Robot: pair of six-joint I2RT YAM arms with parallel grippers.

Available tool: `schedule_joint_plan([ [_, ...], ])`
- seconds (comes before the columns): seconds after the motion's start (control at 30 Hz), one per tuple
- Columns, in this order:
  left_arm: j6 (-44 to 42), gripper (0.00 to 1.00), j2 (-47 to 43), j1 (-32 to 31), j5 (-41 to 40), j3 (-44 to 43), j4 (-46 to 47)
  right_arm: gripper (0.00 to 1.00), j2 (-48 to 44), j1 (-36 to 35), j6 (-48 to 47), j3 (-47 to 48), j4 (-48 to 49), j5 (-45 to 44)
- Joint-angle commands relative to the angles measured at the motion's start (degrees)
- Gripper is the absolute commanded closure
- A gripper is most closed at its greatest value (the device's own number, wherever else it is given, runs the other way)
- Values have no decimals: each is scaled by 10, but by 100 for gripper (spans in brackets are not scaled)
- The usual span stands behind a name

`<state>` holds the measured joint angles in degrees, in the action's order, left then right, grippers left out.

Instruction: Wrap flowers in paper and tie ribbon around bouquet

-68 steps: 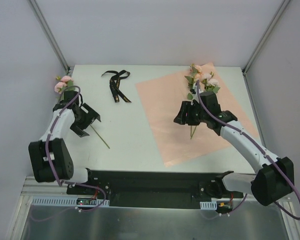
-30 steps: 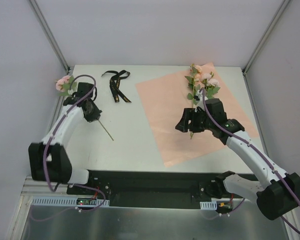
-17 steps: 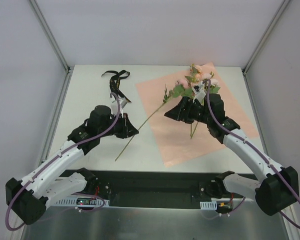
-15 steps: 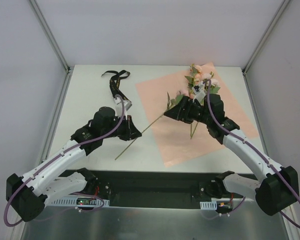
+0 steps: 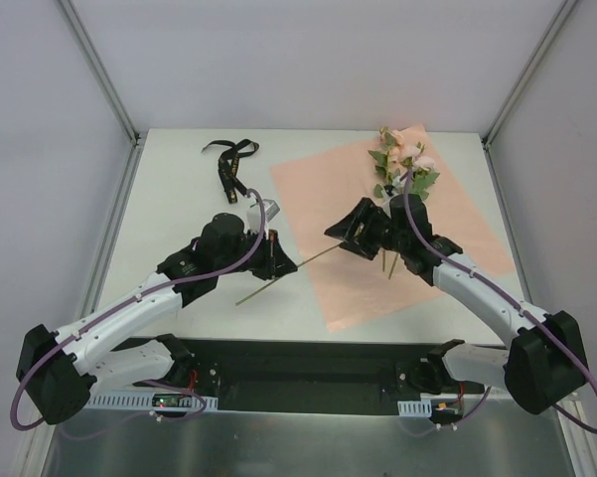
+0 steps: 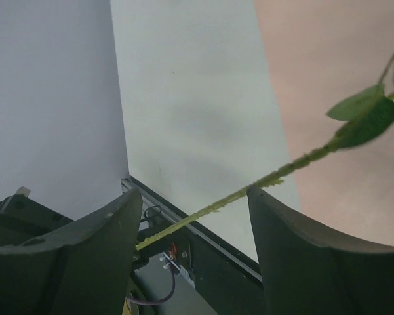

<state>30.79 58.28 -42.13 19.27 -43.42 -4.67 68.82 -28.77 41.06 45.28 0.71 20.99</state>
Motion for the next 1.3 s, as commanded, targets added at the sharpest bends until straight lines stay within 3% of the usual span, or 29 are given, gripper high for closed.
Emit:
schedule_joint_plan([
  [0.0,8,100,-19,-8,-11,11,41,30,-9,-13,35,7,-61,-66],
  [0.13,10,100,-17,-8,-13,19,42,28,-32,-19,12,34,-132,-101],
  [0.23,11,100,-18,-8,-12,24,44,28,-69,-30,62,10,-157,-140],
  [0.4,10,100,-22,-8,-3,33,45,33,-66,-32,165,-58,-69,-157],
  [0.7,26,100,-46,-7,10,41,62,41,45,-62,217,-11,21,-149],
  [0.77,30,100,-56,-8,13,47,62,54,59,-75,217,4,23,-157],
  [0.8,31,100,-61,-7,13,50,62,67,59,-86,212,7,23,-161],
  [0.93,29,100,-88,-7,11,61,56,94,33,-117,178,24,-39,-226],
  [1.0,26,87,-95,-6,23,60,49,100,9,-128,156,45,-107,-262],
  [1.03,23,70,-100,-6,27,58,49,100,-1,-131,127,52,-126,-274],
  [1.07,23,60,-103,-6,30,60,49,100,-9,-131,107,59,-157,-299],
  [1.13,22,47,-104,-5,38,55,49,99,-23,-126,29,88,-186,-325],
  [1.27,22,43,-76,-5,47,39,37,100,-9,-60,-123,158,-225,-305],
])
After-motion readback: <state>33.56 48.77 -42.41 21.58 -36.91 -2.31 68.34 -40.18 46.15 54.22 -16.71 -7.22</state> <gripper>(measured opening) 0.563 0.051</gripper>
